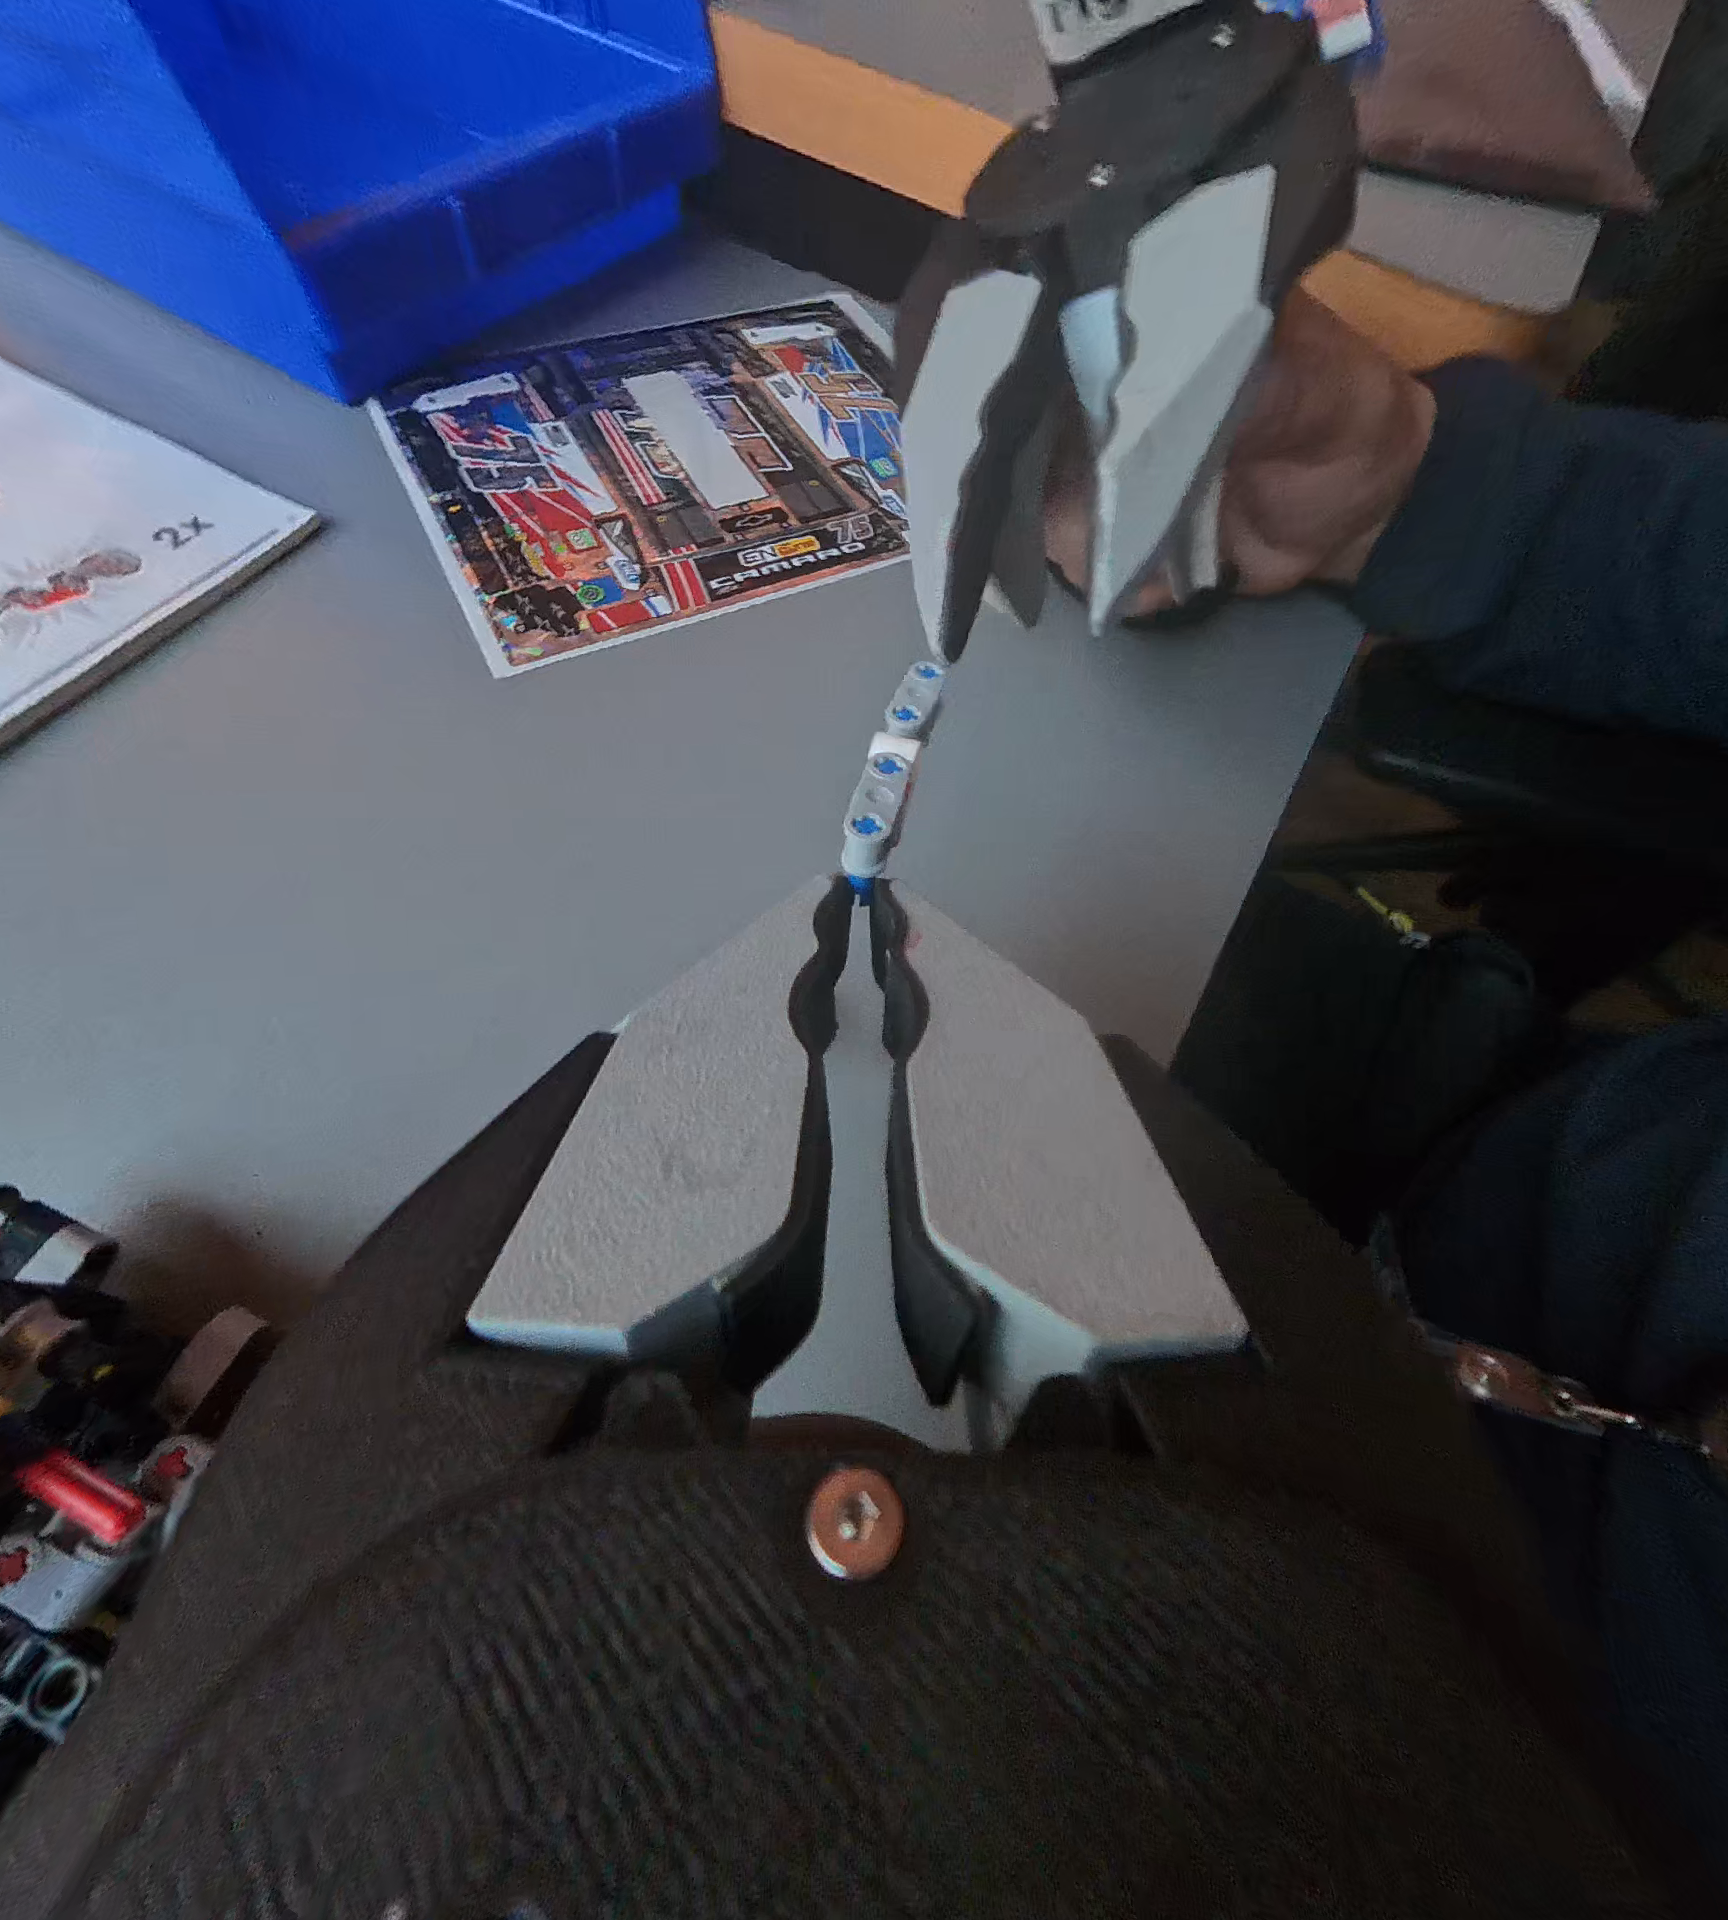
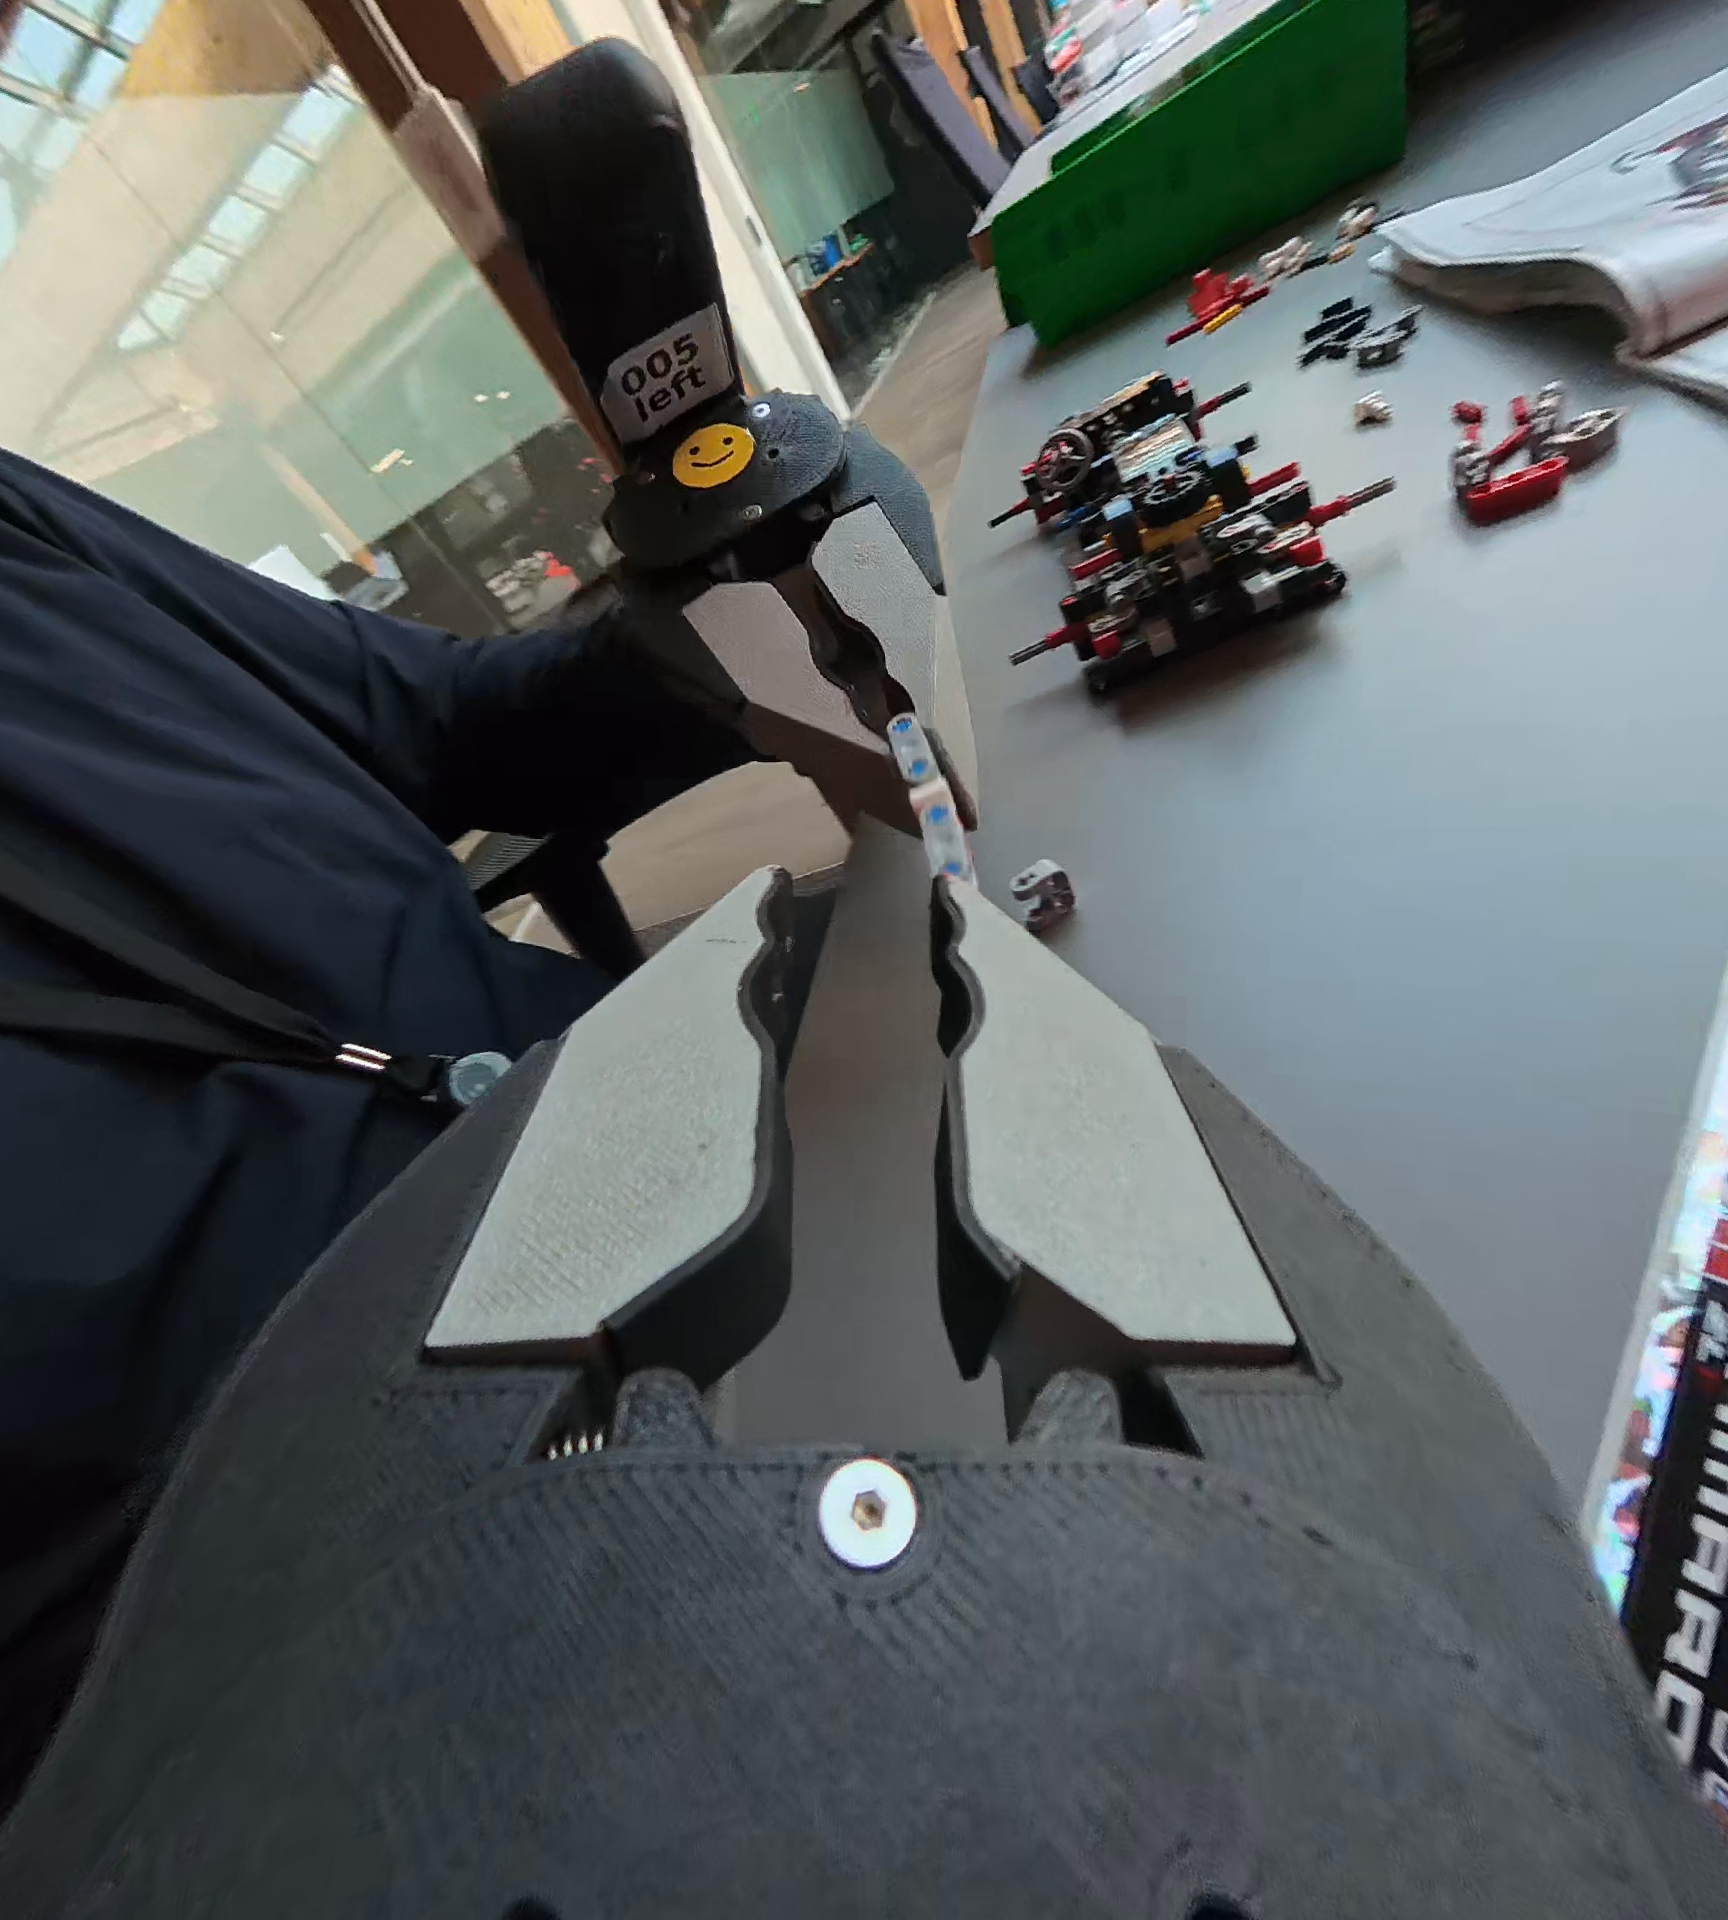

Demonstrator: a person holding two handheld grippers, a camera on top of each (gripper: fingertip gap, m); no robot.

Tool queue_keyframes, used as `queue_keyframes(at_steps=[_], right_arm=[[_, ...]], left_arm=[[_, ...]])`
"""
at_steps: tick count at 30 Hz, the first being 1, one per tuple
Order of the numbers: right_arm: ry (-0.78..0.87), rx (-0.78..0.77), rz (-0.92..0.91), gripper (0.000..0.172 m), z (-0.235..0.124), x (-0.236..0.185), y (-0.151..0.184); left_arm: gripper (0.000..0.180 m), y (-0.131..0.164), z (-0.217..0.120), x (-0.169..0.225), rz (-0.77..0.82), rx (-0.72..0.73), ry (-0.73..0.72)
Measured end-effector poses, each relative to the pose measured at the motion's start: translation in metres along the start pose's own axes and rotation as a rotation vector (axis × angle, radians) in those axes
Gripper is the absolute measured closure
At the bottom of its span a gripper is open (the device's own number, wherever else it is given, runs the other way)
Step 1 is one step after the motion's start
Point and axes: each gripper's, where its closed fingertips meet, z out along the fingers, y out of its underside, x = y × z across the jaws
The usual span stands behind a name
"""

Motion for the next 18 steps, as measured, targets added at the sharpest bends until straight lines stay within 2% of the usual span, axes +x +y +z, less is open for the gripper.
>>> queue_keyframes(at_steps=[4, 8, 11, 13, 18], right_arm=[[0.060, -0.008, -0.045, 0.142, 0.000, 0.005, 0.000], [0.100, -0.024, -0.086, 0.139, 0.002, 0.007, 0.001], [0.092, -0.053, -0.112, 0.150, 0.005, 0.004, 0.005], [0.077, -0.087, -0.134, 0.164, 0.008, 0.000, 0.010], [0.096, -0.116, -0.155, 0.166, 0.011, 0.001, 0.014]], left_arm=[[0.180, -0.002, -0.004, -0.008, -0.132, 0.049, 0.035], [0.180, -0.002, -0.001, 0.001, -0.151, 0.047, 0.089], [0.180, -0.001, 0.002, 0.008, -0.141, 0.042, 0.110], [0.180, -0.002, 0.002, 0.013, -0.140, 0.050, 0.133], [0.179, 0.002, 0.006, 0.011, -0.140, 0.029, 0.118]])
